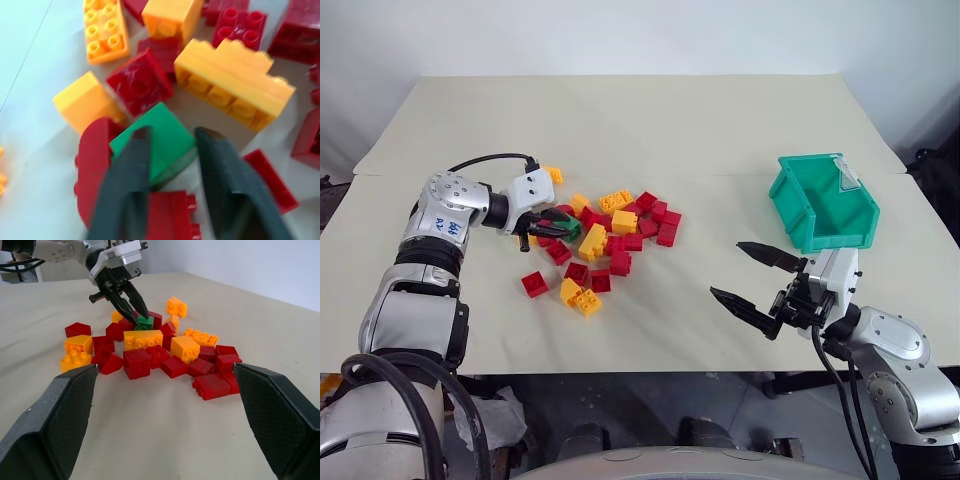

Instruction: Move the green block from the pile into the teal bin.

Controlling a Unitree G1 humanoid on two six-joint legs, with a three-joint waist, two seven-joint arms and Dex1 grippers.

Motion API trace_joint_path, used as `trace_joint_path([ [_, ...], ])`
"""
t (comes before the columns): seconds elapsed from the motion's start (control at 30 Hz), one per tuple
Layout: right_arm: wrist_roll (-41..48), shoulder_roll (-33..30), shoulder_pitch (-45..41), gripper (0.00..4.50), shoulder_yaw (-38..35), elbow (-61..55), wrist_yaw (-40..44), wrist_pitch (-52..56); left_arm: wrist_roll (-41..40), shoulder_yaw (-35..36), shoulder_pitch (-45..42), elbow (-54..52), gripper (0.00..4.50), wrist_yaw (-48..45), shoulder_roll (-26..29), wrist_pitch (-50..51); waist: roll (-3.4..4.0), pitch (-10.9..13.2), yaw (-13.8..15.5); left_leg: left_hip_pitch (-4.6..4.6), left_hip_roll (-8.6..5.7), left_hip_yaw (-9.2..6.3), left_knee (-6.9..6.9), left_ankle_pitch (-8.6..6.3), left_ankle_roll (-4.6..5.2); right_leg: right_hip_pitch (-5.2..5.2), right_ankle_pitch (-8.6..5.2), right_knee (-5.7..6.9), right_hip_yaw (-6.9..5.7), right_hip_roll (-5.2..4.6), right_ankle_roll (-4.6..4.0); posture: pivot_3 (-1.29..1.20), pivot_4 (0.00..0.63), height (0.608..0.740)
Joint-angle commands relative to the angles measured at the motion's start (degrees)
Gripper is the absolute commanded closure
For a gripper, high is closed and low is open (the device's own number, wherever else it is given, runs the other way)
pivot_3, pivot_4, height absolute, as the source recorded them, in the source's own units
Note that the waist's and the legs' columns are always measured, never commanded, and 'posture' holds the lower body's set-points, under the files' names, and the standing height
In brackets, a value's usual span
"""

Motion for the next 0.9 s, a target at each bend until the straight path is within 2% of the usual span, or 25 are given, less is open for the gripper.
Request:
trace_joint_path([
  [0.03, 1.3, -0.1, 0.6, 0.0, -1.4, -2.8, -0.3, 0.0, 0.4, -0.3, 0.8, -0.1, 4.06, -0.2, -0.1, 0.2, 0.0, 0.0, 0.0, 0.0, 0.0, 0.0, 0.04, 0.0, 0.0, 0.0, 0.0, 0.03, 0.01, 0.0, 0.0, 0.0, 0.15, 0.74],
  [0.2, 1.4, -0.3, 1.0, 0.0, -1.7, -3.2, -0.6, 0.2, -0.7, 0.6, 0.5, -0.4, 4.06, -1.2, 0.0, -2.5, -0.01, 0.0, 0.0, 0.0, 0.0, 0.01, 0.16, 0.0, 0.01, 0.0, 0.0, 0.11, 0.06, 0.0, 0.0, 0.0, 0.15, 0.74],
  [0.3, 1.4, -0.5, 1.1, 0.0, -1.9, -3.4, -0.6, 0.3, -2.3, 1.3, -0.6, -1.2, 3.53, -5.3, 0.6, -6.0, -0.02, 0.0, 0.0, -0.03, 0.0, 0.01, 0.16, 0.0, 0.01, -0.04, 0.0, 0.12, 0.06, 0.0, 0.0, 0.0, 0.15, 0.74],
  [0.43, 1.4, -0.4, 1.3, 0.0, -2.0, -3.5, -0.7, 0.3, 1.0, -0.6, -2.5, 1.2, 2.29, -3.5, 2.7, -12.4, -0.05, 0.0, 0.0, -0.06, 0.0, 0.02, 0.15, -0.01, 0.01, -0.06, 0.0, 0.12, 0.06, 0.0, 0.0, 0.0, 0.15, 0.74],
  [0.67, 1.0, 0.4, 2.1, 0.0, -1.4, -4.4, -1.7, 0.2, 5.6, -3.2, -4.5, 4.8, 0.15, 1.2, 2.9, -15.7, -0.06, 0.0, 0.0, -0.06, 0.0, 0.02, 0.15, -0.01, 0.02, -0.06, 0.0, 0.12, 0.07, 0.0, 0.0, 0.0, 0.15, 0.74],
  [0.9, 1.0, 0.5, 2.8, 0.0, -1.5, -5.1, -2.5, 0.2, 10.8, -6.3, -5.6, 7.4, 0.15, 8.0, 1.9, -15.9, -0.13, 0.0, 0.0, -0.06, 0.0, 0.03, 0.16, -0.02, 0.03, -0.05, 0.0, 0.12, 0.07, 0.0, 0.0, 0.0, 0.15, 0.74],
])
